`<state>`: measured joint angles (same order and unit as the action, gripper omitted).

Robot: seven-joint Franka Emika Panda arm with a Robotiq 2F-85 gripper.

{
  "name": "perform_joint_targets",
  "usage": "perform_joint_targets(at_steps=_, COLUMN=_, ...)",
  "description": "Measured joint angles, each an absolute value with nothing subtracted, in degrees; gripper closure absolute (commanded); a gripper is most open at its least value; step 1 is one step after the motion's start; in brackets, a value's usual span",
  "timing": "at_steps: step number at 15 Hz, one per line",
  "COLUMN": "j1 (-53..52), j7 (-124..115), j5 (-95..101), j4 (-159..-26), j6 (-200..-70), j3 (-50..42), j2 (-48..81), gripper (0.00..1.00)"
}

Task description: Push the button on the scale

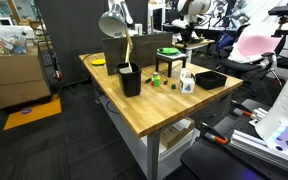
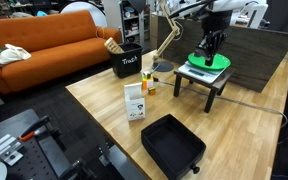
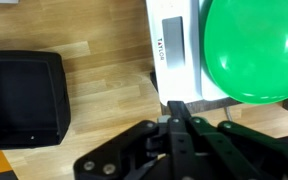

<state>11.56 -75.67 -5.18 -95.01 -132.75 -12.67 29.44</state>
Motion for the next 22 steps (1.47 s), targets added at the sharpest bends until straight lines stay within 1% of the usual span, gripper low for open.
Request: perform_joint_targets(at_steps=22, j1=11.39, j7=-74.63, j5=-5.97, j4=-91.95, j6=-132.03, j3=-12.14, j2=33.99, gripper=0.99)
